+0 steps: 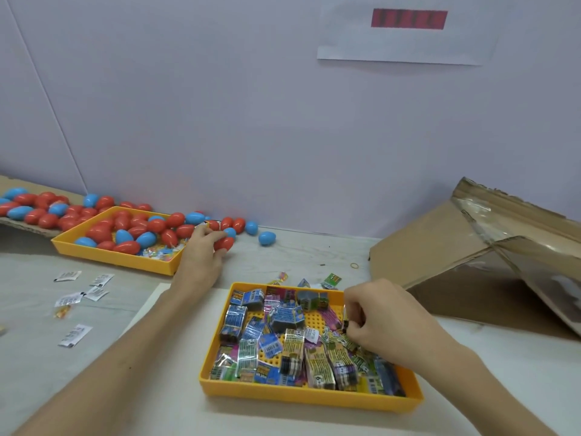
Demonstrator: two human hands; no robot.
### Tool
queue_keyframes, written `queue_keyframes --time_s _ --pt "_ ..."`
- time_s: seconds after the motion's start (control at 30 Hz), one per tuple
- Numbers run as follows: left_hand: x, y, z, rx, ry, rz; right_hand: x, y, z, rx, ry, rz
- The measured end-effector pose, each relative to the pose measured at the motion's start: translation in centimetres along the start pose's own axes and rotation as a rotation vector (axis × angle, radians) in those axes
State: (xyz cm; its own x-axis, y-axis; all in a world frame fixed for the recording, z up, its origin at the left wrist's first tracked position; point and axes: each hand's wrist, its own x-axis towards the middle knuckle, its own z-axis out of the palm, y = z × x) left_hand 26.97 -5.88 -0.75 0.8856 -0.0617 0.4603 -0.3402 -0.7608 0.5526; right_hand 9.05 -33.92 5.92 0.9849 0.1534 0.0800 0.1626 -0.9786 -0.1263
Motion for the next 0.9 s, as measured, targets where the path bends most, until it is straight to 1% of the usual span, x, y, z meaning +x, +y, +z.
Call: queue_keyframes --time_s 0.17,0.3,0.37,0.4,0.47,0.53,0.6,0.63,0.7,0.8,0.9 --pt "-2.4 1.7 -1.9 -0.243 0.144 -0.05 -0.5 0.1 -0.8 -0.019 -0.053 -0.028" --pt "-4.6 4.4 -3.7 -0.423 0.196 -0.039 -1.0 0.2 -1.5 -0.01 -0.091 -0.061" --pt "-5.6 6.4 -4.7 -0.498 0.192 -0.01 -1.1 0.0 -1.5 -0.035 -0.09 -0.071" --pt "-6.1 7.5 -5.2 -0.53 0.162 0.007 -1.1 -0.1 -1.6 -0.043 -0.091 -0.072" --pt "-7.3 9.8 -6.0 -0.576 0.041 0.047 -1.3 -0.2 -1.7 -0.043 -0.095 -0.071" --pt "-8.5 11.8 -6.1 -0.615 -0.146 0.068 -1.5 -0.4 -1.8 -0.031 -0.095 -0.075" --pt "-9.8 13.5 -5.6 -0.667 -0.339 0.052 -1.9 -0.8 -1.8 -0.023 -0.069 -0.078" --pt "-10.5 14.3 -5.2 -0.675 -0.404 0.05 -2.1 -0.9 -1.7 -0.022 -0.045 -0.076" --pt "-11.6 15.5 -4.3 -0.657 -0.472 0.078 -2.7 -1.0 -1.2 -0.017 0.026 -0.085" --pt "-13.1 16.3 -3.1 -0.62 -0.511 0.134 -4.1 -1.1 0.3 0.112 0.163 -0.18" --pt "-13.5 15.8 -2.6 -0.555 -0.528 0.103 -5.0 -0.9 1.2 0.137 0.209 -0.231"
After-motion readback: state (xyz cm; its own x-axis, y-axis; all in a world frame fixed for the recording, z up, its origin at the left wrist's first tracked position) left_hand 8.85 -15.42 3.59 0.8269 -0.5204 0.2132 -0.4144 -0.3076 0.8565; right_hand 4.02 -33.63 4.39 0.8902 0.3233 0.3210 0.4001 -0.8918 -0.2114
